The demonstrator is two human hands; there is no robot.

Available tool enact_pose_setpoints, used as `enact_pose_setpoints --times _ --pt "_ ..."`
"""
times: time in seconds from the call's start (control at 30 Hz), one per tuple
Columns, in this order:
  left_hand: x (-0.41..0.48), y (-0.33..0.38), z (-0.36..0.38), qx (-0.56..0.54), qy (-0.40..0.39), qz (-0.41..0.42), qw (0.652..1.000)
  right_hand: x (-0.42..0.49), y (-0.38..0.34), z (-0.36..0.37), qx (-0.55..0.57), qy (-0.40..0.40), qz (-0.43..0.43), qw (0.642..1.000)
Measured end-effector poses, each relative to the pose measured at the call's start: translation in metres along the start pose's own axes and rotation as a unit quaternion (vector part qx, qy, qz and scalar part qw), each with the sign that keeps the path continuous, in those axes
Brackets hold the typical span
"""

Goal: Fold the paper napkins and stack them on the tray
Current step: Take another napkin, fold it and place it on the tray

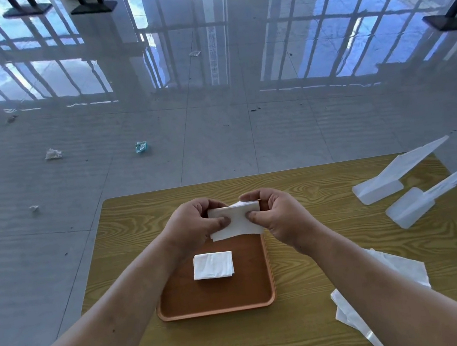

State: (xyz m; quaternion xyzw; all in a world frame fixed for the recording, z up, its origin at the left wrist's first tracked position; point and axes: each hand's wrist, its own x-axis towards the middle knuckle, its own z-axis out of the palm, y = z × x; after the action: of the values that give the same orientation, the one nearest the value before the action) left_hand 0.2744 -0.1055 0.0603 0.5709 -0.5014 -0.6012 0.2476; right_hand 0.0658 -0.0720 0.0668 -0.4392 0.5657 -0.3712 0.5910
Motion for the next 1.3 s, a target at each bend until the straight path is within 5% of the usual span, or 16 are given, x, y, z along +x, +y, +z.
enact_pose_setpoints --times 0.27,0.43,0.63,0.87,1.3 --pt "0.007 -0.004 0.000 0.256 0.088 0.131 0.954 0.005 0.008 -0.002 -0.304 0.068 -0.068 0.948" --pt "0.006 -0.005 0.000 -0.047 -0.025 0.027 0.998 0.007 0.005 -0.010 -0.045 0.003 -0.009 0.999" --pt "0.005 -0.006 0.008 -0.144 -0.021 -0.016 0.989 0.004 0.001 -0.008 0.174 0.020 0.056 0.983" --pt "0.006 -0.011 0.014 -0.182 -0.016 -0.020 0.983 -0.002 0.011 0.000 0.155 0.002 0.127 0.980" --pt "0.004 -0.015 0.011 -0.180 -0.038 -0.025 0.983 0.004 0.015 -0.001 0.188 0.009 0.093 0.978"
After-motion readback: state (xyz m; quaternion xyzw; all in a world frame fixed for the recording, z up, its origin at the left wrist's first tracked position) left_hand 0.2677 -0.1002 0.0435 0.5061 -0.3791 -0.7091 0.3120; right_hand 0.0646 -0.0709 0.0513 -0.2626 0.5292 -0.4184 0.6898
